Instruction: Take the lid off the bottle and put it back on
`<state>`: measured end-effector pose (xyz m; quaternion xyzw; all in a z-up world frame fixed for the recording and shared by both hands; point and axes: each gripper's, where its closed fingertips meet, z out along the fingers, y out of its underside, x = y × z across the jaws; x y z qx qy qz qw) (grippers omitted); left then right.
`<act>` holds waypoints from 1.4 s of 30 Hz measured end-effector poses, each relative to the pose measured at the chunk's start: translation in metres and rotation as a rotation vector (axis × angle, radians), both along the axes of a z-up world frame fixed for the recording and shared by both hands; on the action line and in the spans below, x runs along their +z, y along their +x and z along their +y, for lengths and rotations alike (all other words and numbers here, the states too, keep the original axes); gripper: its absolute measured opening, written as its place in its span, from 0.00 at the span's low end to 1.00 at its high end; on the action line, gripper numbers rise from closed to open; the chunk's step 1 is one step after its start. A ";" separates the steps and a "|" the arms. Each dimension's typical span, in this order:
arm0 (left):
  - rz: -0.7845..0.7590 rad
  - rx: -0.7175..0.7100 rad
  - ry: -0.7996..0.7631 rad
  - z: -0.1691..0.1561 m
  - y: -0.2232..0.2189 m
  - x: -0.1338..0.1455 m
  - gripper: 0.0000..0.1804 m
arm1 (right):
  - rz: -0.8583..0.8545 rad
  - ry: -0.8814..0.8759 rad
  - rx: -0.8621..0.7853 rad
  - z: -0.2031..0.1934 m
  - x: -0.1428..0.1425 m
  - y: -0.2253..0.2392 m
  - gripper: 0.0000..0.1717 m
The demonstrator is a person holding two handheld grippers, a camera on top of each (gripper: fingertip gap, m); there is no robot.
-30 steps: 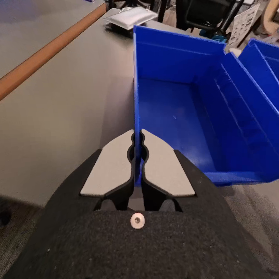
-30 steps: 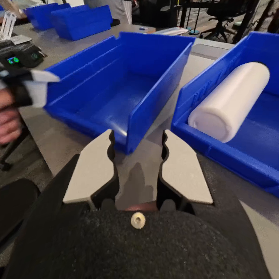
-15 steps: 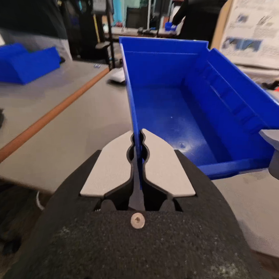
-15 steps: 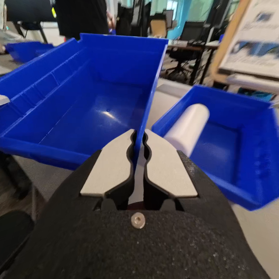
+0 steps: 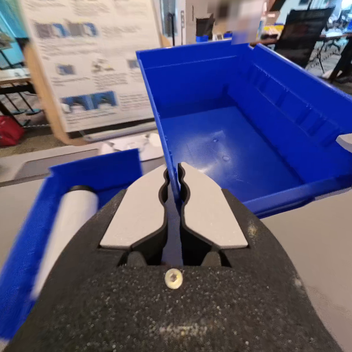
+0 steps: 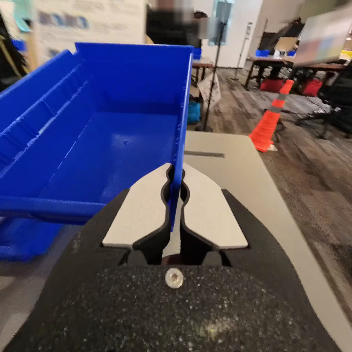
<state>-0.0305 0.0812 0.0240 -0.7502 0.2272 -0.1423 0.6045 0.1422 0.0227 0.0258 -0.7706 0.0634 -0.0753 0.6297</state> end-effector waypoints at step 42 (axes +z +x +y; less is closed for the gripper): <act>-0.020 -0.025 -0.284 0.052 -0.238 -0.145 0.28 | 0.197 -0.007 0.563 0.046 -0.082 -0.240 0.39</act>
